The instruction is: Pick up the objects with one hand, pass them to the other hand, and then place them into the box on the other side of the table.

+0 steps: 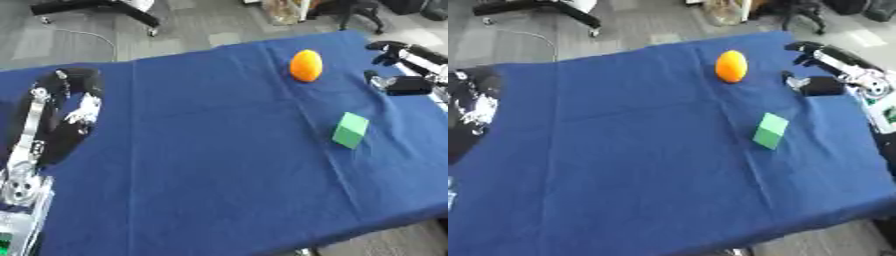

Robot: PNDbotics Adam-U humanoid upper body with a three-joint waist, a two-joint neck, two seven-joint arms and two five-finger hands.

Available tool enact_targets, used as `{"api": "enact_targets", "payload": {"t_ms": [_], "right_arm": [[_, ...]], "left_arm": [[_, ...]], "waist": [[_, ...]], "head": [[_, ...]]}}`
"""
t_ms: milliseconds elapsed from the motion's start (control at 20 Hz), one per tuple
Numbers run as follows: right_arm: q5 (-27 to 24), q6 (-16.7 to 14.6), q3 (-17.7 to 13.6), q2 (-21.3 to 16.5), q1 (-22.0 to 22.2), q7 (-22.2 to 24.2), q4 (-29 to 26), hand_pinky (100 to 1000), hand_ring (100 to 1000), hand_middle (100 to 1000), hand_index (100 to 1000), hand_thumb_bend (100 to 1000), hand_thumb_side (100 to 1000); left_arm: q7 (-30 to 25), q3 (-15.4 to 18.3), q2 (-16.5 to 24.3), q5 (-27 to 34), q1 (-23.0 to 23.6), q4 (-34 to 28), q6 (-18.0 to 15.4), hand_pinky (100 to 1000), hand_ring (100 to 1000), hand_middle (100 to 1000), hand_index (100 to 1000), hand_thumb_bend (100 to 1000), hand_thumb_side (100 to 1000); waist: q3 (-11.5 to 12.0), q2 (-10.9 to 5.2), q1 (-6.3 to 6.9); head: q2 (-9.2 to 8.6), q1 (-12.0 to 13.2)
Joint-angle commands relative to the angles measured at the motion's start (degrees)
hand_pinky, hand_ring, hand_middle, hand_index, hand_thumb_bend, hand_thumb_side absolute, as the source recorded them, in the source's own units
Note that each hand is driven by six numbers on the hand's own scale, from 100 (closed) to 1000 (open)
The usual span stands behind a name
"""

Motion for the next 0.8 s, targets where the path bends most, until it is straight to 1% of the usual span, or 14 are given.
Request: {"api": "enact_targets", "payload": {"t_ms": [50, 250, 300, 350, 400, 450, 550, 600, 650, 700, 800], "right_arm": [[-2.8, -0.6, 0.3, -4.1, 0.6, 1.4, -3.1, 854, 853, 972, 980, 100, 612], [-4.3, -0.7, 1.3, -4.7, 2.3, 3.8, -3.4, 854, 857, 972, 980, 100, 743], [-4.3, -0.8, 1.6, -4.7, 2.5, 4.5, -3.1, 854, 857, 972, 980, 100, 761], [-4.3, -0.7, 1.9, -4.5, 2.6, 5.1, -2.8, 854, 857, 972, 980, 100, 768], [-4.0, -0.6, 2.0, -4.4, 2.7, 5.6, -2.5, 853, 855, 967, 980, 100, 672], [-3.4, -0.3, 2.2, -4.2, 2.8, 5.9, -2.0, 854, 858, 969, 981, 100, 791], [-1.9, 0.0, 2.7, -3.6, 3.0, 6.2, -1.1, 855, 861, 969, 982, 100, 796], [-1.0, -0.1, 2.9, -3.4, 3.1, 6.3, -0.8, 857, 865, 970, 987, 100, 817], [-0.1, -0.3, 3.2, -3.2, 3.2, 6.3, -0.5, 858, 867, 969, 989, 100, 810], [1.0, -0.5, 3.5, -3.0, 3.2, 6.3, -0.3, 861, 872, 968, 993, 100, 784], [3.0, -0.9, 4.0, -2.5, 3.2, 6.3, 0.4, 861, 873, 967, 996, 100, 780]], "left_arm": [[0.2, -0.2, 0.2, -0.3, -0.4, -0.1, -0.2, 829, 697, 564, 723, 181, 632], [0.3, -0.3, 0.0, -0.1, -0.3, 0.4, -0.3, 829, 696, 563, 723, 181, 636], [0.3, -0.3, -0.1, -0.1, -0.3, 0.5, -0.4, 829, 696, 563, 723, 181, 637], [0.3, -0.4, -0.1, -0.1, -0.3, 0.5, -0.4, 829, 696, 563, 723, 181, 637], [0.3, -0.4, -0.2, -0.1, -0.2, 0.6, -0.4, 829, 696, 562, 723, 179, 641], [0.3, -0.5, -0.3, 0.1, -0.2, 0.6, -0.5, 829, 695, 562, 722, 179, 641], [0.4, -0.5, -0.4, 0.3, -0.2, 0.8, -0.5, 829, 695, 561, 722, 179, 644], [0.4, -0.5, -0.4, 0.4, -0.2, 0.9, -0.5, 829, 695, 561, 722, 178, 645], [0.4, -0.5, -0.5, 0.4, -0.1, 1.0, -0.5, 829, 695, 560, 722, 179, 646], [0.4, -0.5, -0.5, 0.3, -0.1, 1.1, -0.5, 829, 695, 561, 722, 179, 645], [0.4, -0.5, -0.6, 0.3, -0.1, 1.1, -0.6, 829, 695, 560, 723, 178, 645]], "waist": [[-0.1, -0.41, -1.03], [-0.1, -0.37, -1.13], [-0.1, -0.37, -1.12], [-0.1, -0.37, -1.11], [-0.1, -0.37, -1.09], [-0.1, -0.37, -1.06], [0.0, -0.34, -1.0], [0.0, -0.31, -0.98], [0.1, -0.28, -0.98], [0.1, -0.26, -0.98], [0.1, -0.21, -0.97]], "head": [[-0.15, 0.4], [-0.15, 0.7], [-0.15, 0.7], [-0.15, 0.7], [-0.15, 0.7], [-0.15, 0.7], [-0.15, 0.7], [-0.15, 0.7], [-0.15, 0.7], [-0.15, 0.7], [-0.15, 0.7]]}}
